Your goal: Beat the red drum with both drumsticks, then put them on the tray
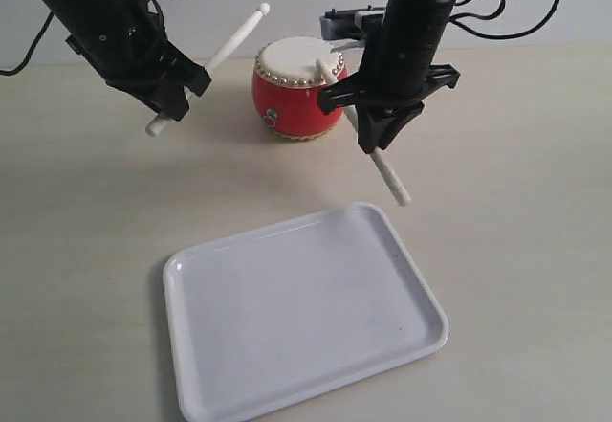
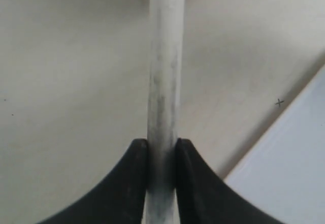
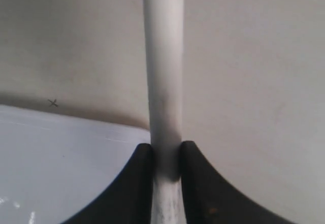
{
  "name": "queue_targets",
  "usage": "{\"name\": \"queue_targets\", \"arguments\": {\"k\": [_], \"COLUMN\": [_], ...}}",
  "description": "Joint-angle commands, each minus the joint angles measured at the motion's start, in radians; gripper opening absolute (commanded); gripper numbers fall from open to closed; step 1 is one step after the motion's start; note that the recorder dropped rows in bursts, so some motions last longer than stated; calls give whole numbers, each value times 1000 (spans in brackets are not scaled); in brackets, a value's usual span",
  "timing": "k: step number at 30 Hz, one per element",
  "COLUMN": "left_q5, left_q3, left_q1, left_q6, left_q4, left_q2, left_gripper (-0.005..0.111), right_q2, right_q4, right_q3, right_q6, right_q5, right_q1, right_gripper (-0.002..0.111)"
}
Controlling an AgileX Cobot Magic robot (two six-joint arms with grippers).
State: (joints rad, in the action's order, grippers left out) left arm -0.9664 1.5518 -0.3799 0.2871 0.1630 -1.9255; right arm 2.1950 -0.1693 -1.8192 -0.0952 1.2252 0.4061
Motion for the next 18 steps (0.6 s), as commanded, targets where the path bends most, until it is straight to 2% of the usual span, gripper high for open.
{"name": "queue_targets", "arguments": {"k": [1,8,14,18], "left_q5": [30,94,-21,-64], "left_q3": [6,6,10,10], "left_q1": [2,-26,-26,-16], "left_q6": [12,56,56,52], "left_q4": [8,32,36,36], "left_q2": [12,-26,-185,-177], "left_gripper": [0,0,0,0], "right_q2": [-50,-149,-172,-152], "right_q4": [-8,15,15,12], "right_q3": [-23,-65,-65,-65], "right_q6": [4,4,4,4], "right_q5": [-4,-4,-4,-4], "right_q1": [2,2,2,2], "right_gripper": [0,0,0,0]}}
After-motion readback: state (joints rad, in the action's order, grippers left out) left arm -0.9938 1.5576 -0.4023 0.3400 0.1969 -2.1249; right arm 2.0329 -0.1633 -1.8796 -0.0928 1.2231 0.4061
